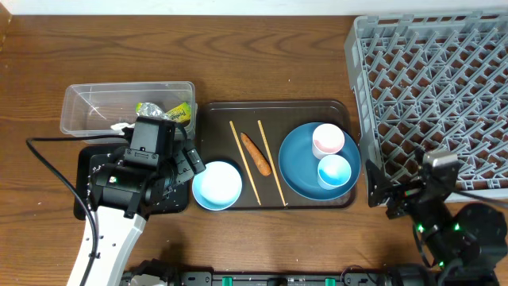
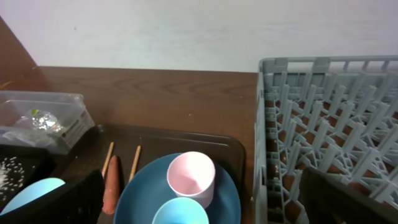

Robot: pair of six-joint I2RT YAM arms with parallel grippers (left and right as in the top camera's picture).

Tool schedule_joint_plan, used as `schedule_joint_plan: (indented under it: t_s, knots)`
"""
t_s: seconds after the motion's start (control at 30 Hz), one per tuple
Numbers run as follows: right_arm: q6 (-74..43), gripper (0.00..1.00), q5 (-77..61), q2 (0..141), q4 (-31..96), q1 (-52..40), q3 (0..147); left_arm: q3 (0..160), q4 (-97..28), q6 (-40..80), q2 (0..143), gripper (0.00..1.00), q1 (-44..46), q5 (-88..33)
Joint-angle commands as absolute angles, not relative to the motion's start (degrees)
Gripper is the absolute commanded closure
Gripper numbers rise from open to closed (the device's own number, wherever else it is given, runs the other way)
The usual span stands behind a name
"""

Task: Sort waste into correct bins and load items into the dishwasher rack
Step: 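Move the left gripper above the orange carrot between the chopsticks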

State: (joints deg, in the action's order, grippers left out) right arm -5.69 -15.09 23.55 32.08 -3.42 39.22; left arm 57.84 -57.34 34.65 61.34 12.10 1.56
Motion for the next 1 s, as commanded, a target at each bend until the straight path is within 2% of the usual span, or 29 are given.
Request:
schedule_joint_plan:
  t_s: [0.0,0.47,0.77,0.97]
  knots:
    - [-6.4,0.01,-16.6,23.9,31.5,-4.1,41.2,58.5,-57.6,34.1,61.0,0.02,11.8,2.2]
    - [-6.4,0.01,-16.9,23.9,37.5,-4.1,41.3,58.5,-57.6,34.3,61.0,0.02,11.8,2.1]
    - [-6.4,0.01,-16.9,23.9,48.9,-4.1,41.3,58.5,-55.1,42.7,61.0,0.02,11.8,0.4]
    - [-6.3,0.01,-16.5,23.9,55.2,-4.0,41.2,58.5,-54.0,42.7,61.5,0.02,13.7,-13.1]
